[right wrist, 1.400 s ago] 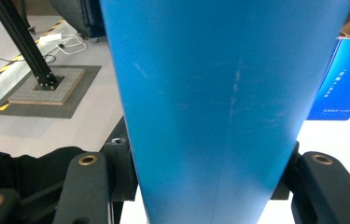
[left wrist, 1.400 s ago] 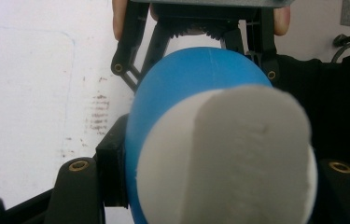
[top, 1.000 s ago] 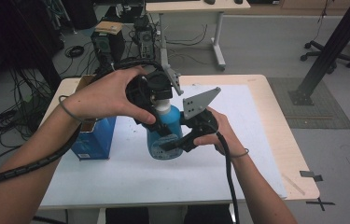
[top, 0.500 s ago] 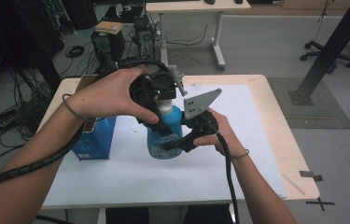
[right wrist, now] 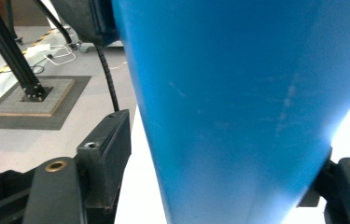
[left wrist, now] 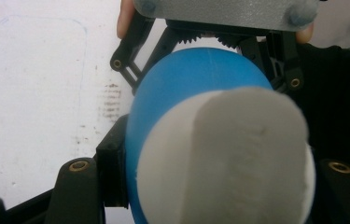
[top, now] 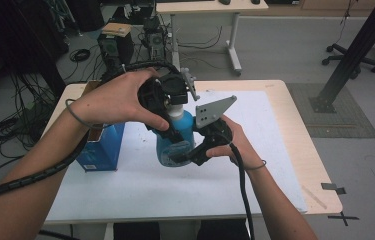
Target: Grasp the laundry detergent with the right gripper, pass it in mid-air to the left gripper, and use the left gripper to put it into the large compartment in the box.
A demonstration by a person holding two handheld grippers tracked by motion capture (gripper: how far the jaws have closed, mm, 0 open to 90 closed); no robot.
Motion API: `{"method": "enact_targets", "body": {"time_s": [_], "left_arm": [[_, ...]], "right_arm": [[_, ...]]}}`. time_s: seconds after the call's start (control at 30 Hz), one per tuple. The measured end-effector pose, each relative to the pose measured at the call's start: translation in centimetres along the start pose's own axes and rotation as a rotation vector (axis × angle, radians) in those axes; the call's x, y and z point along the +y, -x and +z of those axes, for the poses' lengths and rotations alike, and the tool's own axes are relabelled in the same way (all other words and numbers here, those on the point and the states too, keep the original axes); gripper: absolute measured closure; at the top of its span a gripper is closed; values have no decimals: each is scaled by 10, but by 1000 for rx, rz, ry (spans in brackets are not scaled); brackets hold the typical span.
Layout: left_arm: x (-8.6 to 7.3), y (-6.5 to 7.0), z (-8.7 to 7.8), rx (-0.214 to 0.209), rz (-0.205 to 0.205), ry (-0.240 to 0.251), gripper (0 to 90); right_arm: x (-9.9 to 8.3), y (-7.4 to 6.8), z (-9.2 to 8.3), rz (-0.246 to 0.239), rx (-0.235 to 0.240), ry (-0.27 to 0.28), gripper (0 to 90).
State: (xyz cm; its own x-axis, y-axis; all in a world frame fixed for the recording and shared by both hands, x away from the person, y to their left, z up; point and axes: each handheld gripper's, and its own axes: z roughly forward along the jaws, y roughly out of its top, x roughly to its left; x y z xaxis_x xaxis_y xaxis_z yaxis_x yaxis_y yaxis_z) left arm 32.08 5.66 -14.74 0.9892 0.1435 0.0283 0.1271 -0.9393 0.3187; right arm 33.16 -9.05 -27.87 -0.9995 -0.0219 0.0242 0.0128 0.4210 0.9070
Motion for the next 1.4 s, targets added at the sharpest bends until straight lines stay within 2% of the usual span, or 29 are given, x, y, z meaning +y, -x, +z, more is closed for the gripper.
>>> {"method": "enact_targets", "body": {"time_s": [0.13, 0.17, 0.37, 0.6, 0.8, 0.97, 1.4], "left_arm": [[0, 0, 0, 0, 7, -13, 378], [-2, 0, -1, 4, -5, -10, 378], [-3, 0, -3, 14, -5, -1, 378], [-2, -1, -4, 9, -4, 0, 378], [-2, -1, -5, 14, -3, 1, 378], [-1, -2, -6, 14, -3, 7, 378], [1, -2, -4, 13, 11, -5, 377]], "right_arm": [[1, 0, -1, -2, -15, 17, 256], [1, 0, -1, -4, -17, 26, 245], [1, 0, 1, 2, -36, 30, 209], [1, 0, 2, 5, -63, 38, 104], [2, 0, -1, 13, -68, 56, 67], [2, -1, -1, 20, -73, 49, 32], [2, -1, -6, 46, -93, 32, 18]]}}
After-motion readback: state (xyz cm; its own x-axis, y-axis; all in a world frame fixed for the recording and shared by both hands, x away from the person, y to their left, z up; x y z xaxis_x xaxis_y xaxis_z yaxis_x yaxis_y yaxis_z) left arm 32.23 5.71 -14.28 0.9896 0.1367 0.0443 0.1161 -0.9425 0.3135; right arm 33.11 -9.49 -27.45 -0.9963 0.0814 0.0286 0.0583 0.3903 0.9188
